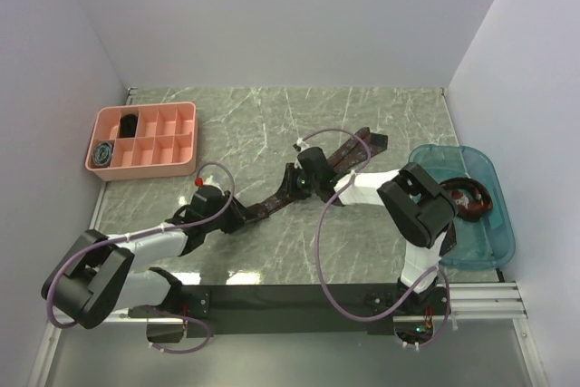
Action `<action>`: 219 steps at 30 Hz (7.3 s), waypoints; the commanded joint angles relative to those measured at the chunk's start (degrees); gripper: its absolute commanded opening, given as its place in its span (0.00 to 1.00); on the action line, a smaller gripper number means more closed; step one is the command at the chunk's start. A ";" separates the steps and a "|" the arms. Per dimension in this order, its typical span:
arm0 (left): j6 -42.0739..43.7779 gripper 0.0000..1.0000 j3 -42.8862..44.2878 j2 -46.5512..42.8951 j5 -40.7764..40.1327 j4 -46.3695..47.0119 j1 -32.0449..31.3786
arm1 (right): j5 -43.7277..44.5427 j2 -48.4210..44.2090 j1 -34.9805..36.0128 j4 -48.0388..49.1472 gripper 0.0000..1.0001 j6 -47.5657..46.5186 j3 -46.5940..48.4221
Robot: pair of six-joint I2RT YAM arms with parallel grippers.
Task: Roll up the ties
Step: Roll the tie
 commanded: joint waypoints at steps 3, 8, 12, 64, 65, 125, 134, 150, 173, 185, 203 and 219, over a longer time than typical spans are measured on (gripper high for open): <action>-0.87 0.27 -0.56 -2.66 -2.59 1.19 -0.28 | 3.47 2.87 -0.99 0.52 0.28 6.34 -3.03; -3.67 0.26 -2.58 -7.32 -6.20 -0.99 -0.28 | 5.67 3.75 -2.39 -0.01 0.28 8.37 -5.15; -4.91 0.24 -3.02 -10.49 -8.49 -5.64 -0.28 | 6.11 3.58 -3.09 0.60 0.28 8.38 -6.47; -2.37 0.68 2.95 -14.10 -11.05 -18.06 1.73 | -2.94 11.13 8.59 -0.01 0.11 -4.99 4.78; -1.93 0.67 3.13 -13.75 -10.43 -17.79 2.27 | -3.11 11.40 8.59 -0.01 0.11 -5.07 4.78; 2.56 0.01 21.41 2.43 -8.49 -37.65 4.56 | 45.66 9.02 32.41 19.85 0.61 -38.12 -2.34; 1.94 0.01 21.68 3.75 -7.44 -37.30 4.56 | 50.67 17.28 34.08 21.00 0.61 -41.90 1.70; -0.51 0.01 21.68 4.36 -8.49 -38.19 9.04 | 49.18 23.44 32.59 19.50 0.26 -42.60 5.30; -3.33 0.39 26.42 1.55 -8.23 -36.95 12.73 | 34.07 16.68 24.60 14.66 0.00 -16.42 -1.55; -3.77 0.65 30.56 -0.11 -7.97 -33.80 14.93 | 29.33 10.88 17.22 17.47 0.00 0.53 -10.85; -10.01 0.66 22.55 3.12 -10.77 -22.19 -1.50 | 16.23 9.20 7.28 43.23 0.00 44.39 -35.12; -11.59 0.69 24.67 12.80 -11.48 -19.73 -9.77 | 7.35 20.79 5.69 58.76 0.00 65.84 -39.08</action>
